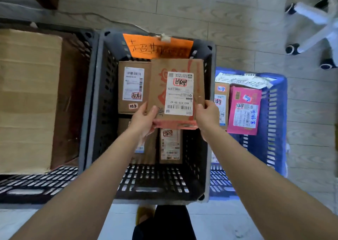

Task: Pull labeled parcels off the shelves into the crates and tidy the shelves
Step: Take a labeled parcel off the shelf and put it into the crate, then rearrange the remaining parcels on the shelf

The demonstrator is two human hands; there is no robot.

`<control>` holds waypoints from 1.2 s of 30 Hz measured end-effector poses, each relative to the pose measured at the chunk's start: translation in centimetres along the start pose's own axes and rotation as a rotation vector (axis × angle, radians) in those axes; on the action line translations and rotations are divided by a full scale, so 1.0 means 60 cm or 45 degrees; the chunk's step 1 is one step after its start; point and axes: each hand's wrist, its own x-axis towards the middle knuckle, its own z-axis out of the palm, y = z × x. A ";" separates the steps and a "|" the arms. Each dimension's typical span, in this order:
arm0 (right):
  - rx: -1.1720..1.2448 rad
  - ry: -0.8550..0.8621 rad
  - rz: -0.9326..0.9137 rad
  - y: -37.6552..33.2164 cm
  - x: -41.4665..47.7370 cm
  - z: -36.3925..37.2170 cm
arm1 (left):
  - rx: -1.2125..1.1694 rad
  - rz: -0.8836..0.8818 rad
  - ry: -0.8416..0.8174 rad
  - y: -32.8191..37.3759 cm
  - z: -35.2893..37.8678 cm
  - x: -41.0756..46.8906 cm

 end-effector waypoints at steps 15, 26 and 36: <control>-0.217 0.156 -0.035 -0.012 0.070 0.045 | 0.199 -0.013 0.290 0.020 0.027 0.076; -0.241 -0.414 -0.348 -0.174 -0.218 0.099 | -0.277 0.048 0.483 0.032 -0.153 -0.211; -0.410 -0.921 -0.782 -0.043 -0.791 0.276 | -0.679 0.214 0.896 -0.261 -0.473 -0.632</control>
